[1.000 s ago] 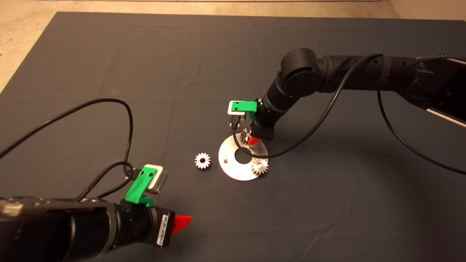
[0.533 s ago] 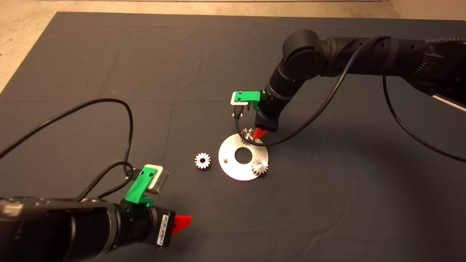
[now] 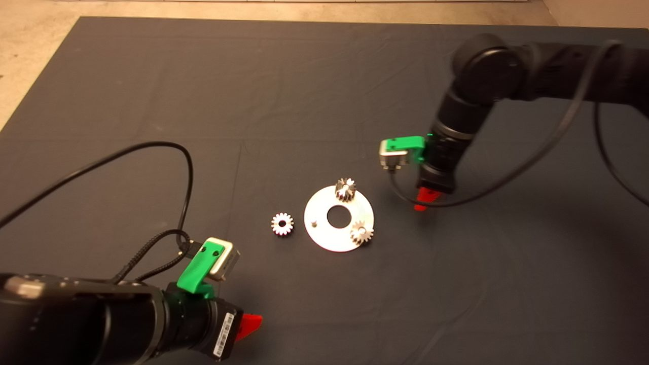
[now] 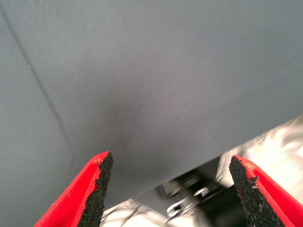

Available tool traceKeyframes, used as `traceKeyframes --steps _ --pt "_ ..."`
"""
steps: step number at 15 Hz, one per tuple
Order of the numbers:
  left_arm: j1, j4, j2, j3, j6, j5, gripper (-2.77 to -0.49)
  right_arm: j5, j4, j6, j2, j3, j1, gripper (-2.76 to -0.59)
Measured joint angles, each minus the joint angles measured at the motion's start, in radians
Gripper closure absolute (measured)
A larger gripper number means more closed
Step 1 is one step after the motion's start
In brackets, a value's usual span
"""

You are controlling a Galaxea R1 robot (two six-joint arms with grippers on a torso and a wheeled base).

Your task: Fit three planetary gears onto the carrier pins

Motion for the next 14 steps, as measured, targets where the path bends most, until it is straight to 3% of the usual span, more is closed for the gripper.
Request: traceKeyframes --steps 1,3,5,7,9,10,11,12,13,14 --pt "-0.011 -0.013 0.014 0.0 0.006 0.021 -1.75 -0.004 0.0 0.04 -0.051 0.066 0.001 -1.46" --pt "-0.041 -0.031 0.038 0.0 0.01 0.029 -1.75 -0.004 0.001 0.132 -0.151 0.222 0.001 -1.46" --pt "-0.061 -0.077 0.065 -0.003 0.022 0.051 -1.75 -0.003 0.001 0.236 -0.243 0.391 0.006 -1.46" --pt "-0.075 -0.113 0.118 -0.024 0.059 0.092 -1.75 -0.002 0.002 0.385 -0.303 0.553 0.01 -1.46" --pt "-0.08 -0.13 0.158 -0.051 0.091 0.098 -1.75 0.008 0.001 0.523 -0.329 0.689 0.01 -1.46" --pt "-0.08 -0.139 0.166 -0.062 0.11 0.099 -1.75 0.022 -0.002 0.595 -0.343 0.748 0.009 -1.46" --pt "-0.081 -0.152 0.169 -0.073 0.128 0.1 -1.75 0.045 -0.007 0.645 -0.36 0.788 0.009 -1.46" --pt "-0.085 -0.168 0.175 -0.085 0.15 0.103 -1.75 0.077 -0.017 0.674 -0.386 0.811 0.009 -1.46" --pt "-0.085 -0.178 0.18 -0.101 0.171 0.103 -1.75 0.099 -0.033 0.682 -0.412 0.826 0.009 -1.46" --pt "-0.085 -0.191 0.185 -0.121 0.208 0.103 -1.75 0.101 -0.053 0.682 -0.419 0.832 0.009 -1.46"
